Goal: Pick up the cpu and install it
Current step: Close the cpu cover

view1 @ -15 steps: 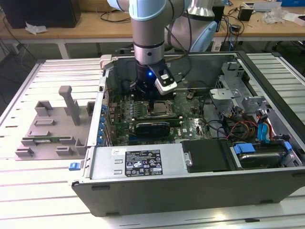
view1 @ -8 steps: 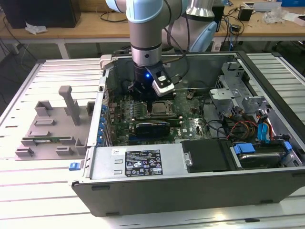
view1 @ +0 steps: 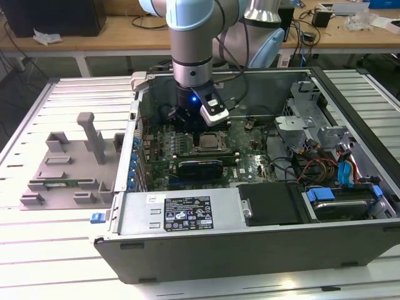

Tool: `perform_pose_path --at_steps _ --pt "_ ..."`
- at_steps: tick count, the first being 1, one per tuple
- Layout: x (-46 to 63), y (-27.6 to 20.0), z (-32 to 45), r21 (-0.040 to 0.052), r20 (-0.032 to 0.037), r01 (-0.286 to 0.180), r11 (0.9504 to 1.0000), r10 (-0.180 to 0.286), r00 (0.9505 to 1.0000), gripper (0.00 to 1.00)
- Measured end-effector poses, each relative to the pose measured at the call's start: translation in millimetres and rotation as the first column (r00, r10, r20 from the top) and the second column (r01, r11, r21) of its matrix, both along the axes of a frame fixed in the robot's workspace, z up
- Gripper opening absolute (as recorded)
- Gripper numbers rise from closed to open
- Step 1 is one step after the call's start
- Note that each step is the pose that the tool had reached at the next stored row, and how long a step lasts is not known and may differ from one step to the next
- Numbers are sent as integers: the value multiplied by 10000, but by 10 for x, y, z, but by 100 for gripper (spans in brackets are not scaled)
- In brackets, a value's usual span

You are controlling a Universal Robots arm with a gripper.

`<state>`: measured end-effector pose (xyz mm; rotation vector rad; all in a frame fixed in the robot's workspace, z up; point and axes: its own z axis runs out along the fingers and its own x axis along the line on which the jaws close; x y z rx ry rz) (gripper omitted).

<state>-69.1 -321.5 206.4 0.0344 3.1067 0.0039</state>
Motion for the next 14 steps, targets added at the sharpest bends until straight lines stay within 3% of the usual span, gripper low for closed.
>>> perform_pose_path --at_steps 12,14 --pt "85 22 -16 -1 0 -48 10000 48 10000 11" --pt "85 22 10 -2 -1 -48 10000 48 10000 11"
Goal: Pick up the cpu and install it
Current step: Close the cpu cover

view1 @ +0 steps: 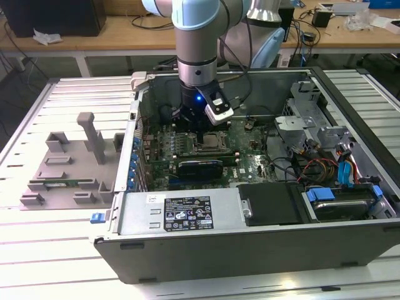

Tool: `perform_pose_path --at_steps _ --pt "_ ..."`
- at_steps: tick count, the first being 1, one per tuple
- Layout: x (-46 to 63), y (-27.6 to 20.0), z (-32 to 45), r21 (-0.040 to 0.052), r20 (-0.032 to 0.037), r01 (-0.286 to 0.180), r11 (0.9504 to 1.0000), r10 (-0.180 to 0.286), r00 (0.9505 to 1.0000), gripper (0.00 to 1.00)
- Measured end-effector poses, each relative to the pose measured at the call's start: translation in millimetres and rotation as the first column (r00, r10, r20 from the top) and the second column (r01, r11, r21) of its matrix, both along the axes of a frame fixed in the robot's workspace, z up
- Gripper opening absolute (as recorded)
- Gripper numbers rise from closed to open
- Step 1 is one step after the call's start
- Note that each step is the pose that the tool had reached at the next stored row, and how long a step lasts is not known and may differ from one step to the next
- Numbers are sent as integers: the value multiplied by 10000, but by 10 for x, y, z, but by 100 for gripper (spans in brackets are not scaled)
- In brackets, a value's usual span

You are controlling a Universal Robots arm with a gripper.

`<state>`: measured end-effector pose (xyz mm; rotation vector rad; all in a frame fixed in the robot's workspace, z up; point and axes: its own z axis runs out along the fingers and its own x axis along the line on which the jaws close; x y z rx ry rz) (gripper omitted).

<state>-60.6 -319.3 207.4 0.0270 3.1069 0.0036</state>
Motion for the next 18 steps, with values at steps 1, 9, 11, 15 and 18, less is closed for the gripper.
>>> perform_pose_path --at_steps 1,9,11,15,18 --pt "0 0 28 0 1 1 10000 -1 10000 11" --pt "0 0 193 1 1 1 10000 -1 10000 11" --pt "0 0 197 3 2 0 10000 0 10000 11" --pt "157 0 199 1 1 -2 10000 2 10000 11" --pt "220 -1 199 1 1 -1 10000 1 10000 11"
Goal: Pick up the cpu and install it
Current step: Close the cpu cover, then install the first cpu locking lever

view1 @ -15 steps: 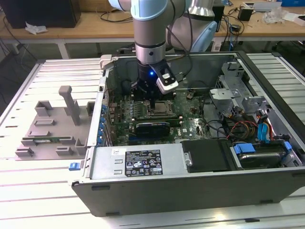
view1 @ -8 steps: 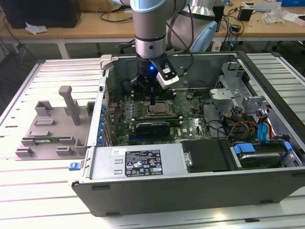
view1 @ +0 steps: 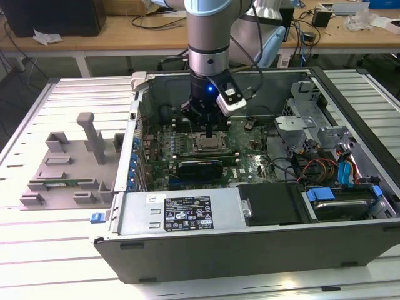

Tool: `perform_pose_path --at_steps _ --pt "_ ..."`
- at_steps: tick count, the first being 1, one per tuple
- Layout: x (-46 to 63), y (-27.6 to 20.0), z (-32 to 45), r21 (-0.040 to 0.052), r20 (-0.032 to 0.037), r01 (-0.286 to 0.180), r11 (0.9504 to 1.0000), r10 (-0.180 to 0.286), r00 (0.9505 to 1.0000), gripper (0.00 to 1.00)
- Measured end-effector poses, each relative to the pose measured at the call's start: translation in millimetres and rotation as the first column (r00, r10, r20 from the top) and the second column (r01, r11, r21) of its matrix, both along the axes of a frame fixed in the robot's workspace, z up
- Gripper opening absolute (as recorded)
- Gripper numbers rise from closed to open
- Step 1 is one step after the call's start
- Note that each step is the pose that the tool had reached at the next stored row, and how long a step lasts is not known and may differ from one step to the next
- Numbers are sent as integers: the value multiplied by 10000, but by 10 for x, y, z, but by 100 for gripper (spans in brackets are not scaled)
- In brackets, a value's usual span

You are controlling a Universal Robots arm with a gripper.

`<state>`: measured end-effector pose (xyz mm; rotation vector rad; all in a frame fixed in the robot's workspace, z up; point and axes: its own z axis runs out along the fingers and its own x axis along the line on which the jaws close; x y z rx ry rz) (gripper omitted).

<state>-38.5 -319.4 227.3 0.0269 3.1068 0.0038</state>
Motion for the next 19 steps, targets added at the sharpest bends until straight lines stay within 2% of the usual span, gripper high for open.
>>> perform_pose_path --at_steps 7,19 --pt "0 1 130 -1 0 2 10000 -2 10000 11" --pt "0 1 136 0 0 2 10000 -2 10000 11"
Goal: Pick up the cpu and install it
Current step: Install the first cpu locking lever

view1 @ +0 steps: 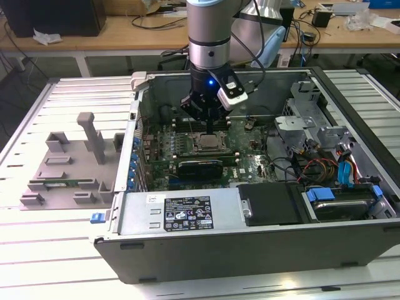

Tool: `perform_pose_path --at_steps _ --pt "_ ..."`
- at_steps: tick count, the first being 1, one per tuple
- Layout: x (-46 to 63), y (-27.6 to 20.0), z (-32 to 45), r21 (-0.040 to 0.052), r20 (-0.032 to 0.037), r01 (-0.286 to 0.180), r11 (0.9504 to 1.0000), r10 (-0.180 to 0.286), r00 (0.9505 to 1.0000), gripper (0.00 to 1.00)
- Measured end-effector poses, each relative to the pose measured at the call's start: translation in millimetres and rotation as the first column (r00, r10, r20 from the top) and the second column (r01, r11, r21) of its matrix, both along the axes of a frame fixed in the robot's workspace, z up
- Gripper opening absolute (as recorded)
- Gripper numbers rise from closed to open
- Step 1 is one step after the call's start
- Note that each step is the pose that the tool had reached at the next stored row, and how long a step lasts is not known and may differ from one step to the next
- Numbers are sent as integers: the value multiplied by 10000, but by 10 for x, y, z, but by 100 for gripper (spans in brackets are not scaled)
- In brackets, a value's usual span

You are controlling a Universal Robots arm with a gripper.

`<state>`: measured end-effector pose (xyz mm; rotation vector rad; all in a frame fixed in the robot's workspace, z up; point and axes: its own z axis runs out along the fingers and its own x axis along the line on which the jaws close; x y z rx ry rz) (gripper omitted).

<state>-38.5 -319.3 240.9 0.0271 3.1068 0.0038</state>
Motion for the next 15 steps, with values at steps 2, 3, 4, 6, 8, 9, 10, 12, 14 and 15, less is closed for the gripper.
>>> perform_pose_path --at_steps 2,3,4,6,8,9,10,12,14,15 --pt "0 0 1 0 0 0 10000 0 10000 11" --pt "0 0 1 0 0 0 10000 0 10000 11" --pt "0 0 30 -2 0 -1 10000 1 10000 11" --pt "0 0 66 0 1 -1 10000 1 10000 11" --pt "0 0 69 -2 0 0 10000 0 10000 11" --pt "-2 0 69 -2 0 -1 10000 1 10000 11" --pt "-33 0 70 -4 -1 -2 10000 2 10000 11" --pt "-126 0 69 -3 0 -2 10000 2 10000 11" --pt "-213 0 69 -2 1 0 10000 0 10000 11" --pt "-271 0 69 -2 0 -2 10000 2 10000 11"
